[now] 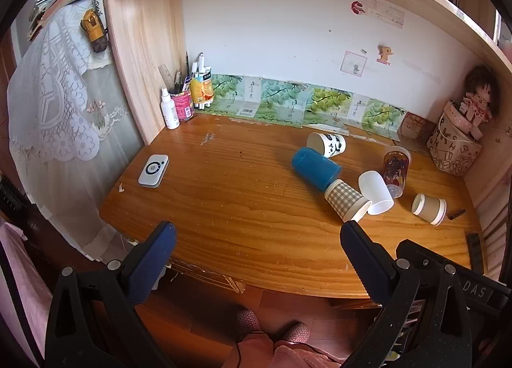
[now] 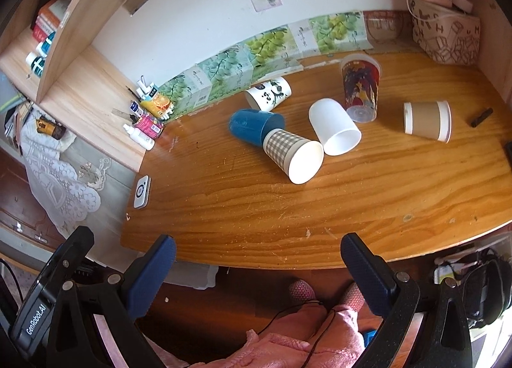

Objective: Flip cup upright
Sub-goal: 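Move both tools toward the blue plastic cup lying on its side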

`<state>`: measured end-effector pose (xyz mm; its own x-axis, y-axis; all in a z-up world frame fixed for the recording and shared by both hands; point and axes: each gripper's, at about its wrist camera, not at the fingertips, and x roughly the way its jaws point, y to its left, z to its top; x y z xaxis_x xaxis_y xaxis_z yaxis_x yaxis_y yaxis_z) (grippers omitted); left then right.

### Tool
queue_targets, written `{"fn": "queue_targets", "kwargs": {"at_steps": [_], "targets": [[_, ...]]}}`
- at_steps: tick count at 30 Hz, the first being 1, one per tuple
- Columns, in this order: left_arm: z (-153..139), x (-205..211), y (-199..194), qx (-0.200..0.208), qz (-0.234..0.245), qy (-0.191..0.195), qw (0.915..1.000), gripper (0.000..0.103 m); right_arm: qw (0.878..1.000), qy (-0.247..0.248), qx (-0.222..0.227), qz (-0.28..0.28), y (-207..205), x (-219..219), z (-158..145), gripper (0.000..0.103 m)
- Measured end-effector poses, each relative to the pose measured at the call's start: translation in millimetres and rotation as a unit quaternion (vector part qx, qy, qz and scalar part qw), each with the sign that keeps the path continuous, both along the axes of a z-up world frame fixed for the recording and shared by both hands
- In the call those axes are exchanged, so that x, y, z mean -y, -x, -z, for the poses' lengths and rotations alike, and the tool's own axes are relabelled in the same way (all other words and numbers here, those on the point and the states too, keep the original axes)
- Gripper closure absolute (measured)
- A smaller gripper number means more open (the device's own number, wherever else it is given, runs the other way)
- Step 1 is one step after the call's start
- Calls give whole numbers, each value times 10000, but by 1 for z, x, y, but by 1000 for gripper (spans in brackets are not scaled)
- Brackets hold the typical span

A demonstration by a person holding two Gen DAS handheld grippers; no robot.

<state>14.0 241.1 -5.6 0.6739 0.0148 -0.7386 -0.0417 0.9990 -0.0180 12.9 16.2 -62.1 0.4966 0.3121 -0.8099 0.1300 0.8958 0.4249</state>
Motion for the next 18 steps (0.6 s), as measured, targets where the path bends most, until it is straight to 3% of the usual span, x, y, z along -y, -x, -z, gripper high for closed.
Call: {"fn": "queue_targets", "kwargs": {"at_steps": [9,18], "targets": [[-8,-7,-15,273,269,-169,9991,1,9974,-519,-162,464,-12,6,4,0],[-11,-26,-35,626,640,-253,9957,1,9949,-583,66,822,-28,-7,-1,0]]}}
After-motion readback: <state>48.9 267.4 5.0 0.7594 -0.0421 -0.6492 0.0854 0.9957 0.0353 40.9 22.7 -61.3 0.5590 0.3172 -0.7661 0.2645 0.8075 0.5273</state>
